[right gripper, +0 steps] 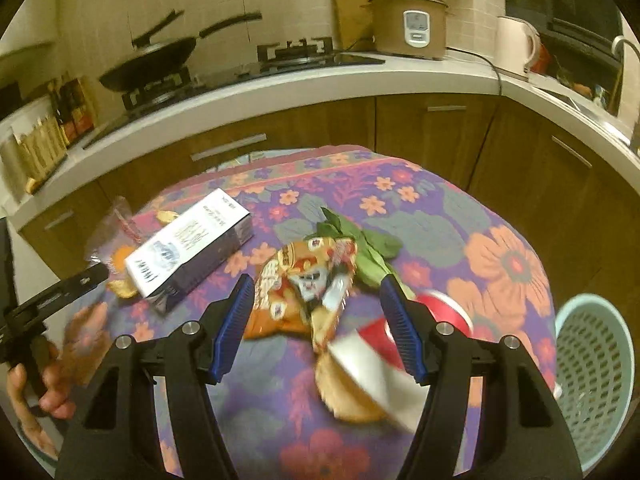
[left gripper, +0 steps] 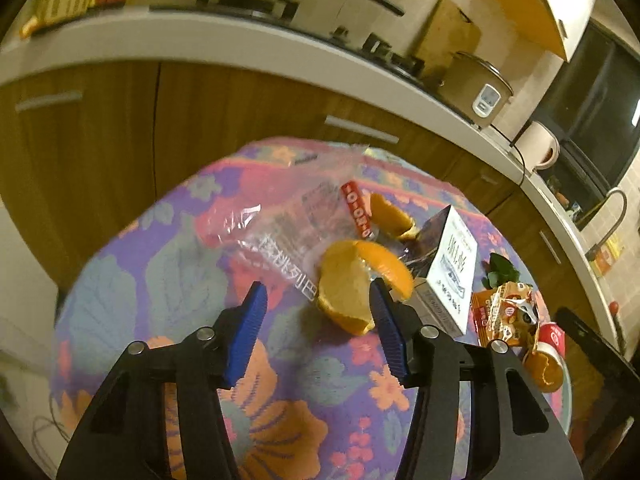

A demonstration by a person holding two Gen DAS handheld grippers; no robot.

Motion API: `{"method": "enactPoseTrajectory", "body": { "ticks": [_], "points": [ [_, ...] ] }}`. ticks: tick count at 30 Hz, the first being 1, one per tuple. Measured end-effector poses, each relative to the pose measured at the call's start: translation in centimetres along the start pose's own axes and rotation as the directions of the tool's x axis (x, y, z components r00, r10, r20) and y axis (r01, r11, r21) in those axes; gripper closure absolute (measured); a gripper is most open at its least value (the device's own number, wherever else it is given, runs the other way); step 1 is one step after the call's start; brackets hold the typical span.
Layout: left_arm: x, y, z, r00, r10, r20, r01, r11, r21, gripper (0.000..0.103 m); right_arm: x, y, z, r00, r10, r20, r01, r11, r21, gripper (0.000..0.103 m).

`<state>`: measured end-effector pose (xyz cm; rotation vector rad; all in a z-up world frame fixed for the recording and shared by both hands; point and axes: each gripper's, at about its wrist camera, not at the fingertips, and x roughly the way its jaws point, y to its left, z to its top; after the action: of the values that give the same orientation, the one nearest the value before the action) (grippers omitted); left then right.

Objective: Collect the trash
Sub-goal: 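Grasp the orange peel with the left tool while the right tool grasps the panda snack bag, then carry peel and snack bag to the blue basket and open both tools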

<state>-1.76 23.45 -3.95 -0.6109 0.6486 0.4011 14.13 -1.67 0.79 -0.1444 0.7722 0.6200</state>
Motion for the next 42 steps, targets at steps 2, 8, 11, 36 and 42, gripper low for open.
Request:
{"method": "enactPoseTrajectory", "body": {
  "ticks": [2,8,11,36,42],
  "points": [
    [0.6,-0.3,-0.1,1.000,-0.004,-0.023,0.004,1.000,0.005,0.057,1.4,0.2,0.6,0.999,-0.015,-0.031,0.015,1.000,-0.001,0.042],
    [2.1,-1.4,-0.2,0.998,0.006,-0.070,-0.004,1.000,0.030,0.070,4.4,0.3,1.1,0.992,-0.051,-0.115,0.050,0.999,-0.005,0.042],
    [2.8,-1.4,-0.5,0.996,0.029,-0.084,-0.026,0.999,0.038,0.081,5.5,0.3,0.8,0.986,-0.061,-0.155,0.060,0.998,-0.009,0.042],
    [-5.1,-2.3,-6.1,0.981,-0.176,-0.082,0.185,0.977,0.106,0.101,-4.2,1.9,-3.7,0.994,0.107,-0.027,-0.107,0.994,0.000,0.083],
    [-6.3,-6.3,-6.4,0.965,-0.250,-0.072,0.259,0.952,0.163,0.101,-7.6,-1.1,-5.0,0.995,0.084,0.060,-0.088,0.994,0.067,0.083]
  ]
}}
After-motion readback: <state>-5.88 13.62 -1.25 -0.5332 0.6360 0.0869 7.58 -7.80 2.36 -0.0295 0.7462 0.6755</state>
